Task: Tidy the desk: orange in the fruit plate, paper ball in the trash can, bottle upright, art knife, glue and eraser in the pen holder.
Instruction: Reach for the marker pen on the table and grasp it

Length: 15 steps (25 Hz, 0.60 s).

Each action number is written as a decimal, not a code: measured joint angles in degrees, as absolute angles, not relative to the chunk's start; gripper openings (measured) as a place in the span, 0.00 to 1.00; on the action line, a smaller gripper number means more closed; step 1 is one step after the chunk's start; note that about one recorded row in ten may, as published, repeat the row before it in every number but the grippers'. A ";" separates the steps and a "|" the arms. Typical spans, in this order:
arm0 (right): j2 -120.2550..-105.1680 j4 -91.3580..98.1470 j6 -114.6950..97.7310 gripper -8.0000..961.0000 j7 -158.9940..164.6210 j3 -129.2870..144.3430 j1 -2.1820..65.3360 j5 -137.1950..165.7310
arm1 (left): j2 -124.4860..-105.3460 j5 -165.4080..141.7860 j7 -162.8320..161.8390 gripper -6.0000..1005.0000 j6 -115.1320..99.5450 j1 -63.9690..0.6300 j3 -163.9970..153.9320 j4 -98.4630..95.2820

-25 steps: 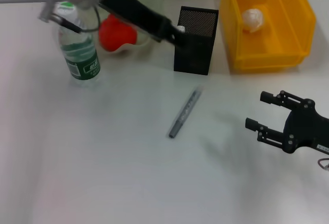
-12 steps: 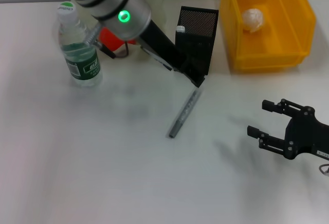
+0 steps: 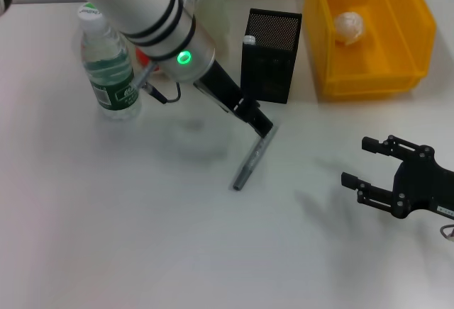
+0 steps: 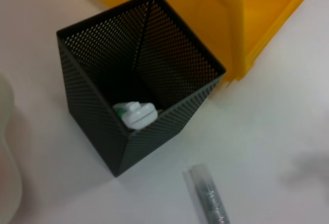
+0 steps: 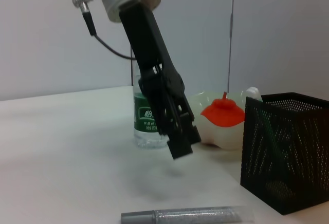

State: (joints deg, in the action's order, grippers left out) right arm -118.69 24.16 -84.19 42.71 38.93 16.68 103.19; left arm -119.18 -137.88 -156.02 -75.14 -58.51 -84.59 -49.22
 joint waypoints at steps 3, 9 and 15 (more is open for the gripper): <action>-118.70 24.20 -84.19 0.75 42.71 38.93 16.78 103.11 | -119.18 -135.65 -155.00 0.84 -71.14 -58.21 -89.01 -46.66; -118.66 24.20 -84.19 0.75 42.71 38.93 17.18 102.92 | -119.18 -129.81 -150.43 0.84 -68.70 -57.05 -92.33 -45.11; -118.80 24.26 -84.20 0.75 42.71 38.94 17.37 102.79 | -119.18 -128.73 -150.23 0.84 -66.08 -56.51 -96.96 -43.96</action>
State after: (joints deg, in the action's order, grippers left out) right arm -118.80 24.26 -84.20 42.71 38.94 17.37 102.79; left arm -119.18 -128.73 -150.23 -66.08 -56.51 -96.96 -43.96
